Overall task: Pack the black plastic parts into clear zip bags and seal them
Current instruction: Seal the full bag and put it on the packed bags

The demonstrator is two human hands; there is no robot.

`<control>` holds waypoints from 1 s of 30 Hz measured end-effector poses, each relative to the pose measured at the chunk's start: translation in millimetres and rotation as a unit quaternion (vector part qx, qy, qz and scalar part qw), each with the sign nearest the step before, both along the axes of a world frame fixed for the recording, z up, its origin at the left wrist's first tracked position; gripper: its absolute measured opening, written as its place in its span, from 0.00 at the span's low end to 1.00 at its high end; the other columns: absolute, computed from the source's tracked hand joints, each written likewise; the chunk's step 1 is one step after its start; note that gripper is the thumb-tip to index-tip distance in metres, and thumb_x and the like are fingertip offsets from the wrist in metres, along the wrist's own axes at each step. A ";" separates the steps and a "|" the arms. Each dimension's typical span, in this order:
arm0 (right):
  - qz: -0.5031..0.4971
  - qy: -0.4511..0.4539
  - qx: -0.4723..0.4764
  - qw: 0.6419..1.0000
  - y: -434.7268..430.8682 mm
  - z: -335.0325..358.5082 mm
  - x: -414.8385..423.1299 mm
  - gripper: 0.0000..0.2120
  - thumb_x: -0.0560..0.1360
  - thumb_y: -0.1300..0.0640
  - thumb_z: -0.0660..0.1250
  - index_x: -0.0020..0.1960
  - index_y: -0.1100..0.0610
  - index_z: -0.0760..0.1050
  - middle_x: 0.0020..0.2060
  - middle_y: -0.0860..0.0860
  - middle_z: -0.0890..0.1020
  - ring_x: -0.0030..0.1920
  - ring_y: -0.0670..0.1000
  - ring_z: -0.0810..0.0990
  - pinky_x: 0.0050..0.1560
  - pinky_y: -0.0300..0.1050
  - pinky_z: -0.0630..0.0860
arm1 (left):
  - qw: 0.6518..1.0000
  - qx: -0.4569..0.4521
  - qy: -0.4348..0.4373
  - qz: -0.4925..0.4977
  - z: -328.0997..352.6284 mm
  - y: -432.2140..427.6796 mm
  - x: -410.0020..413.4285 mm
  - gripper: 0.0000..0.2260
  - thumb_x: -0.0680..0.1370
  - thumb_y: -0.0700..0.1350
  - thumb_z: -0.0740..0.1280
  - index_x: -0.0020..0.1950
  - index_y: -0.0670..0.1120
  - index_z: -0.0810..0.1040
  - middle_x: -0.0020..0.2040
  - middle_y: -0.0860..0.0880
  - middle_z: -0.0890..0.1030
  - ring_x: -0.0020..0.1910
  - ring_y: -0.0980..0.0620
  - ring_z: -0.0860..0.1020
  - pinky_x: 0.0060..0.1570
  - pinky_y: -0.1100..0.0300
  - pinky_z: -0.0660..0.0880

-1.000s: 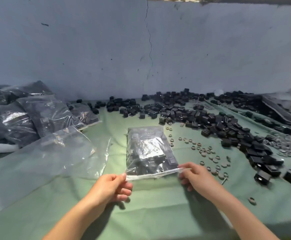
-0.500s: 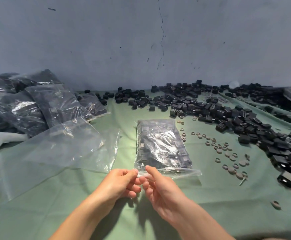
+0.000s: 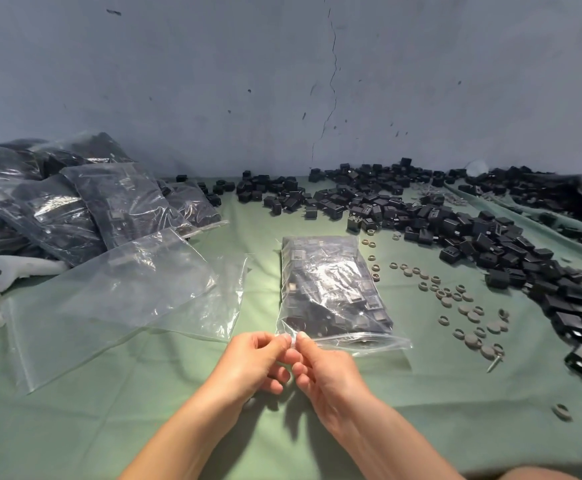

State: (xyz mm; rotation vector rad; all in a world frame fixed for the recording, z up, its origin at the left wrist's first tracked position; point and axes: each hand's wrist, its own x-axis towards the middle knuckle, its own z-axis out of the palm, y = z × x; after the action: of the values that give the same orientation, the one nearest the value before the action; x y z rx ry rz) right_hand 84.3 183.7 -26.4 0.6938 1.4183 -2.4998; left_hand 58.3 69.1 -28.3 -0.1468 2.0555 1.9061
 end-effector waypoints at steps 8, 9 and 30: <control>0.010 -0.004 -0.014 1.000 3.8 3.2 -2.8 0.10 0.81 0.65 0.65 0.40 0.64 0.77 0.27 0.52 0.78 0.22 0.42 0.72 0.22 0.31 0.68 | 1.000 0.000 -0.010 0.019 0.7 1.7 -1.8 0.08 0.80 0.43 0.68 0.43 0.40 0.78 0.34 0.47 0.81 0.27 0.56 0.76 0.25 0.65 0.72; 0.013 -0.001 -0.014 1.000 4.4 3.7 -3.1 0.10 0.80 0.65 0.65 0.40 0.64 0.77 0.28 0.52 0.78 0.22 0.42 0.72 0.23 0.31 0.68 | 1.000 0.003 -0.010 0.025 1.1 2.4 -1.7 0.07 0.79 0.43 0.68 0.44 0.40 0.78 0.34 0.47 0.81 0.27 0.56 0.76 0.26 0.65 0.72; 0.000 0.027 -0.027 0.999 0.6 0.2 -4.0 0.11 0.83 0.61 0.63 0.43 0.65 0.75 0.27 0.53 0.76 0.21 0.44 0.73 0.22 0.34 0.71 | 0.999 -0.027 0.010 0.022 10.6 8.6 3.2 0.08 0.81 0.43 0.66 0.46 0.39 0.79 0.37 0.44 0.80 0.29 0.54 0.75 0.25 0.66 0.71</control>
State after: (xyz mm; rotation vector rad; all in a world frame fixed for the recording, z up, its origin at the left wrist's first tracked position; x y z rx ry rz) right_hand 80.3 184.2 -26.2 0.6200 1.3619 -2.5663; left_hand 61.5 77.7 -17.7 -0.1866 2.1343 1.8863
